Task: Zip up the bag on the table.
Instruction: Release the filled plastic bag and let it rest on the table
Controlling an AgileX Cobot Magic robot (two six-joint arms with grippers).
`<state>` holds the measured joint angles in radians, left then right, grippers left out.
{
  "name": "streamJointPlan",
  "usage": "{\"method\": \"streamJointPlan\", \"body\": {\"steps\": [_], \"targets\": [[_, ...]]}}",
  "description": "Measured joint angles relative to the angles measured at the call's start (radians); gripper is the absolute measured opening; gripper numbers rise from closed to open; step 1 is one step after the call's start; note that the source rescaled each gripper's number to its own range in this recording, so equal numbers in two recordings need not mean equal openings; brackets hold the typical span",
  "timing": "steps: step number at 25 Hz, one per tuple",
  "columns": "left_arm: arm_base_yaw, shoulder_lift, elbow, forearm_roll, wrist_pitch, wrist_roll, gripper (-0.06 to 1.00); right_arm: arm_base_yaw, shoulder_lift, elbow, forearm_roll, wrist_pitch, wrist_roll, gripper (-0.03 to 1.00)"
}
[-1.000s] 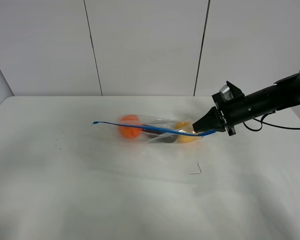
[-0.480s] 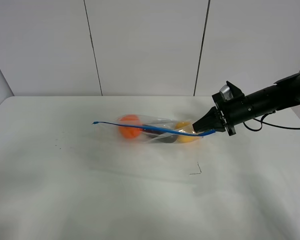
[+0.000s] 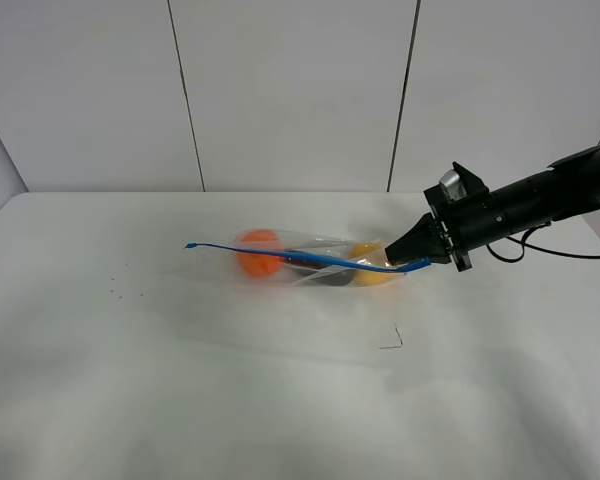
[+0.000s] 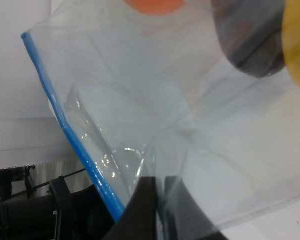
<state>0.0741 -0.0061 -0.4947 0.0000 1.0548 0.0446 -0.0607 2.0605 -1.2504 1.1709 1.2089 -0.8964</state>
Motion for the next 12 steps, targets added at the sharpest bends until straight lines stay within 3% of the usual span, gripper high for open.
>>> {"method": "streamJointPlan", "body": {"steps": [12], "targets": [[0.000,0.000,0.000,0.005,0.000,-0.025,1.00,0.000,0.000,0.000,0.000,0.000,0.000,0.00]]}}
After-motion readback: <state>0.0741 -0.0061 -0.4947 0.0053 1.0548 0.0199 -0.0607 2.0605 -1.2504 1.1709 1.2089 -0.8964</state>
